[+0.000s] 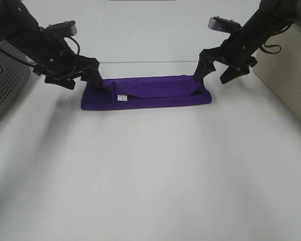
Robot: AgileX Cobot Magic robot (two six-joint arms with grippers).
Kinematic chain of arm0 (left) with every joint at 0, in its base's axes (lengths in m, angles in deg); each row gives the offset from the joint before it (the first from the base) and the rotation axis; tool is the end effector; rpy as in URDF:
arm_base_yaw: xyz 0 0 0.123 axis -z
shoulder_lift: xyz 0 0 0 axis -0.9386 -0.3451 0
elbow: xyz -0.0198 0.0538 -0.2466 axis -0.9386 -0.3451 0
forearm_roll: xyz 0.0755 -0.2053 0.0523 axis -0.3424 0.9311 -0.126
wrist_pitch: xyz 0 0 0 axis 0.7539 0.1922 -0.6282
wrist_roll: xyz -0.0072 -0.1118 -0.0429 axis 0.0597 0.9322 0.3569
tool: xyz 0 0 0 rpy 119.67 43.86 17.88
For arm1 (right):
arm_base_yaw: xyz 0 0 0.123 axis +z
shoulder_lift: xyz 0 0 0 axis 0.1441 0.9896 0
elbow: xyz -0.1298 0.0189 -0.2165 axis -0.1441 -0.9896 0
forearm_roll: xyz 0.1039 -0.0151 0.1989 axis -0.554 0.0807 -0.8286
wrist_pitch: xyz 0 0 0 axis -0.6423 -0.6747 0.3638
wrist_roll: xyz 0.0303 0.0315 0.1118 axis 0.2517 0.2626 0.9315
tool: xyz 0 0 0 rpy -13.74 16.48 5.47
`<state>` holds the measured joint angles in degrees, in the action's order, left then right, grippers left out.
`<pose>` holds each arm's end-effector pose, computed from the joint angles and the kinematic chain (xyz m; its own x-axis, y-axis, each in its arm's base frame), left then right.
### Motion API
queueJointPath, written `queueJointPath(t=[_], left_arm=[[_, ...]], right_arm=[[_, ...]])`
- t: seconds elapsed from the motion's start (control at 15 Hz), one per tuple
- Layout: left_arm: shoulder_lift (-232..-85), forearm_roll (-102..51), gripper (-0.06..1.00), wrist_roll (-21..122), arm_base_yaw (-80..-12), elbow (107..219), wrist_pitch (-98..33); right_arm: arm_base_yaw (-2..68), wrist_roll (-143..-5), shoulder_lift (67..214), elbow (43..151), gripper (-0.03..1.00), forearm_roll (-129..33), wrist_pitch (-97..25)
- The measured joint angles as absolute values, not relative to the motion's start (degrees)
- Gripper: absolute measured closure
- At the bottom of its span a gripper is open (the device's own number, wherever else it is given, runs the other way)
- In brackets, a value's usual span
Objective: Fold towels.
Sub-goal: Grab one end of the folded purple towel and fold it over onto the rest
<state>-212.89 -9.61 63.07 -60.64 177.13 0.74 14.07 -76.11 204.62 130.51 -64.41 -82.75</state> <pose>0.4322 -0.1063 0.1124 -0.8866 0.0916 -0.4533 0.2439 0.9254 -0.2901 0.4591 0.0869 0.1114 -0.8870 -0.2707 -0.3742 -0.3775 0.8916 0.2500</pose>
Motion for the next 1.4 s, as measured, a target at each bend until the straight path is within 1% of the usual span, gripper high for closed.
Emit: queueJointPath(t=[0.27,0.53,0.67,0.8,1.0,1.13,1.2,1.27,1.33,1.4], left_arm=[[-217.87,-10.64,0.18,62.72,-66.89,186.75,14.03],[-227.73,-8.75,0.18,62.26,-70.33,199.07,25.66],[-232.20,-5.54,0.18,61.17,-70.96,204.97,30.64],[-235.35,-0.39,0.18,60.83,-71.01,208.58,32.53],[-238.38,8.21,0.18,59.91,-70.67,210.48,33.45],[-239.76,10.39,0.19,59.74,-68.55,211.39,33.57],[-240.28,10.73,0.21,59.74,-67.18,212.08,33.68],[-240.56,10.67,0.27,59.74,-65.91,212.14,33.68],[-240.73,9.87,0.38,60.03,-65.23,212.25,33.45],[-241.02,7.75,0.53,60.77,-64.94,213.11,33.28]], right_arm=[[14.07,-72.85,199.00,130.74,0.08,-64.07,-86.93],[14.07,-72.50,198.83,130.74,0.08,-63.55,-90.89],[14.07,-72.45,198.83,130.74,0.08,-62.92,-91.17],[14.07,-72.45,198.83,130.74,0.08,-62.47,-91.17],[14.07,-72.45,198.83,130.74,0.08,-62.24,-91.17],[14.07,-72.45,198.83,130.74,0.08,-62.24,-91.17],[14.07,-72.45,198.83,130.74,0.08,-62.18,-91.46],[14.07,-72.45,198.83,130.74,0.08,-61.84,-91.98],[14.07,-72.45,198.83,130.74,0.08,-61.38,-92.72],[14.07,-72.45,198.83,130.74,0.08,-61.03,-93.12]])
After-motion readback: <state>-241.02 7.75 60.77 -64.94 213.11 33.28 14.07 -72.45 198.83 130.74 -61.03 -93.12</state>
